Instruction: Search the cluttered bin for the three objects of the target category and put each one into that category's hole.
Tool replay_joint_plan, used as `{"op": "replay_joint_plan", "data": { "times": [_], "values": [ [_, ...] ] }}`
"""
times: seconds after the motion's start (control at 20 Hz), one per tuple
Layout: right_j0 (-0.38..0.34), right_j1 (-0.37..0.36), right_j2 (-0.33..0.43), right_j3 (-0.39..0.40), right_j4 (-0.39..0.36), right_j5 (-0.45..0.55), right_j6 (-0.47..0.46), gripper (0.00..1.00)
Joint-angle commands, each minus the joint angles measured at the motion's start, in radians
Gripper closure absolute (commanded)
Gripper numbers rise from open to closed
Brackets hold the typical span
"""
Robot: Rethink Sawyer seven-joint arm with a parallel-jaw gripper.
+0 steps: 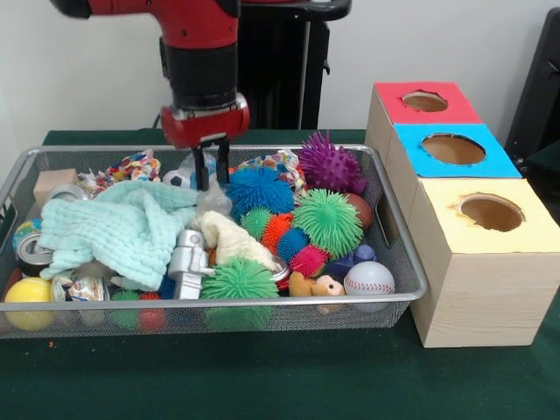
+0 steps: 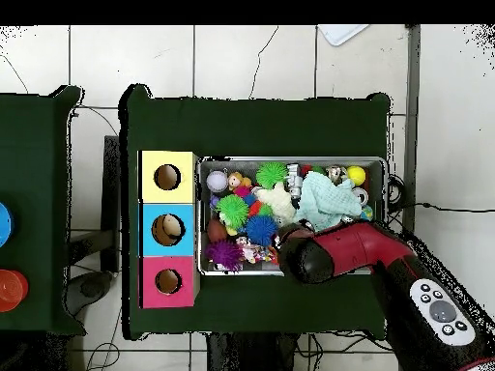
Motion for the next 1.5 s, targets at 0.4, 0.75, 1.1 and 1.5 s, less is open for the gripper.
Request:
{"op": "replay_joint_plan", "data": {
  "times": [0.4,0.75,1.1,1.5],
  "values": [
    [0.169,-0.480,-0.014,0.232,0.328,0.439,-0.048,1.00],
    [0.285,-0.471,-0.047,0.293,0.408,0.369,0.148,1.00],
    [0.356,-0.422,-0.101,0.392,0.475,0.185,0.242,1.00],
    [0.368,-0.319,-0.205,0.374,0.385,0.043,0.204,1.00]
  ]
}}
